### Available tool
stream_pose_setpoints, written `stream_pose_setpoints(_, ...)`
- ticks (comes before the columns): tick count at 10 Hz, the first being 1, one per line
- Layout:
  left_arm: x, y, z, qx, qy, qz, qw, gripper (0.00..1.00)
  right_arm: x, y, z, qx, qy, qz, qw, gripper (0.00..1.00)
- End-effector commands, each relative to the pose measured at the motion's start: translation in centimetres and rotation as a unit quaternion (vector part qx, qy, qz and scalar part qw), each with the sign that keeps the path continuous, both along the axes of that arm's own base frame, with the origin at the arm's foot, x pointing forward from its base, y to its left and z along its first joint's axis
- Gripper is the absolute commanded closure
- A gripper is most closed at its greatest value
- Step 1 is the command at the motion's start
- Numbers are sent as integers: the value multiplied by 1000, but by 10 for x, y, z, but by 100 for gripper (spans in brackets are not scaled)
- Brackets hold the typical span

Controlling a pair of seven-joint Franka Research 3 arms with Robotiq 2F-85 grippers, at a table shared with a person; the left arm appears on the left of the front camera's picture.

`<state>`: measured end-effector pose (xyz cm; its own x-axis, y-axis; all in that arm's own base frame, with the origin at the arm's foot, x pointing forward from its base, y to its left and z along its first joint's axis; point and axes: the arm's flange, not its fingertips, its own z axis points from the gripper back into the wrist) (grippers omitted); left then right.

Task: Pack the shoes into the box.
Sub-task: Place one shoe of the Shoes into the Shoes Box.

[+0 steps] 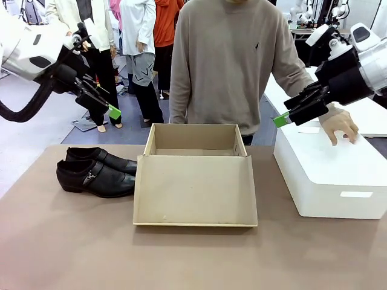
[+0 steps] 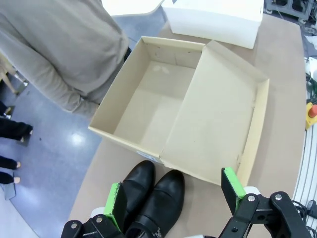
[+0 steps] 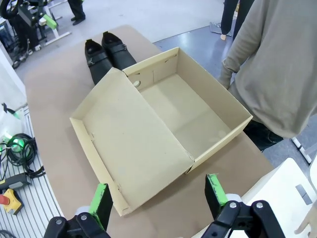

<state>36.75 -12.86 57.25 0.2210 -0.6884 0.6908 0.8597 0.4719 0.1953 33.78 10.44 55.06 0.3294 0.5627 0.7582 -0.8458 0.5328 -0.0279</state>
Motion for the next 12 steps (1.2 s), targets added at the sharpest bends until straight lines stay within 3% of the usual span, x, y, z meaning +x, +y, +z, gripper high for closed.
stream_pose_setpoints(1, 1, 3, -1, -6, -3, -5, 1000, 0, 1, 0, 0, 5, -1, 5, 1000, 0)
stream_pose_setpoints(5, 1, 2, 4, 14, 0, -14, 1000, 0, 1, 0, 0, 5, -1, 5, 1000, 0)
stream_pose_setpoints(8, 16, 12, 17, 107, 5, -64, 992, 0, 1, 0, 0, 5, -1, 5, 1000, 0)
stream_pose_setpoints(10, 32, 17, 33, 179, 16, -108, 978, 0, 1, 0, 0, 5, -1, 5, 1000, 0)
stream_pose_setpoints(12, 48, 21, 45, 255, 27, -163, 953, 0, 1, 0, 0, 5, -1, 5, 1000, 0)
